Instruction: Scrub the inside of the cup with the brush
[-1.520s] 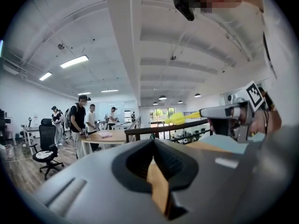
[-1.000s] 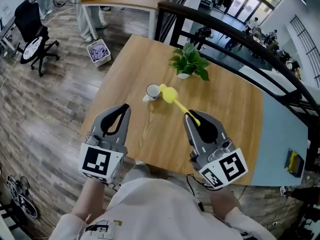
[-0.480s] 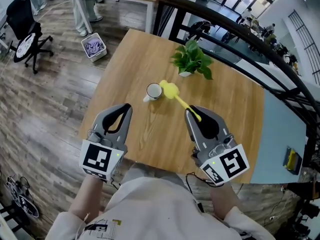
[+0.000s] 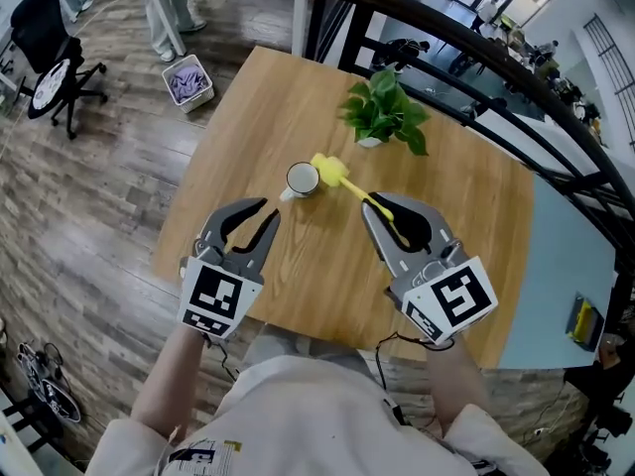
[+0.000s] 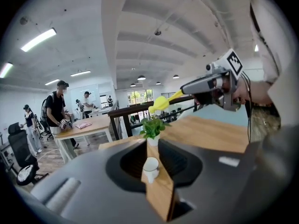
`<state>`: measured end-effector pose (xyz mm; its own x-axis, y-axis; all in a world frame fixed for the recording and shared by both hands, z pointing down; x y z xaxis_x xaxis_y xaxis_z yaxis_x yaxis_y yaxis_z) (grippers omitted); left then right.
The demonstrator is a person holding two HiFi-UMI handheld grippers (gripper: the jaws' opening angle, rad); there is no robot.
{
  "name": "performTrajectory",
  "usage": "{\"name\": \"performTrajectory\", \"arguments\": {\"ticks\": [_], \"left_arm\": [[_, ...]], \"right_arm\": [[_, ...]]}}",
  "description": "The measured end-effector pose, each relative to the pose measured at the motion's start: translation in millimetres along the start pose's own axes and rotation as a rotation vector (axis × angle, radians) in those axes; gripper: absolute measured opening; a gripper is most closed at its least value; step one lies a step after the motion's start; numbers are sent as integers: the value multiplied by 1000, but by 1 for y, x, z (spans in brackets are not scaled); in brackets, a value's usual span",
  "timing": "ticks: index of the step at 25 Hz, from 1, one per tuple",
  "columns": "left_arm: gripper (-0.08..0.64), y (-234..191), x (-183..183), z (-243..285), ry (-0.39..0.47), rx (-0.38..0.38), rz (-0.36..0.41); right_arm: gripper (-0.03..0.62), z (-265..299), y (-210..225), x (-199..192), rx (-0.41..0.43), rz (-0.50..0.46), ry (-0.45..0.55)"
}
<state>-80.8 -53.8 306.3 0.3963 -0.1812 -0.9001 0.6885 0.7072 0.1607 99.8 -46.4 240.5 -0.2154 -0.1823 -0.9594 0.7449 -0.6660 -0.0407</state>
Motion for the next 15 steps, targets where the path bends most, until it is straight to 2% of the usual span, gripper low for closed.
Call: {"name": "performTrajectory", "arguments": {"ticks": [3, 6, 15], "left_arm": [[94, -2, -13, 22, -37, -23, 21], [118, -3, -31, 43, -112, -37, 52], [123, -10, -78, 95, -214, -53, 48]], "right_arm": [[32, 18, 8, -7, 20, -51, -57], [32, 37, 12, -17, 38, -88, -106], [34, 85, 25, -57, 126, -95, -242]]}}
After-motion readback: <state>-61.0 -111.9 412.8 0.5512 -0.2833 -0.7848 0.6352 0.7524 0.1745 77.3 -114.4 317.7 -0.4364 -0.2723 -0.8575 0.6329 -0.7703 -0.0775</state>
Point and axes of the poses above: the fingertips, and each gripper's own axes: z forward along the fingers, y to its right, x out of its top, the point moved 5 cm from there along -z, backward along the fingers
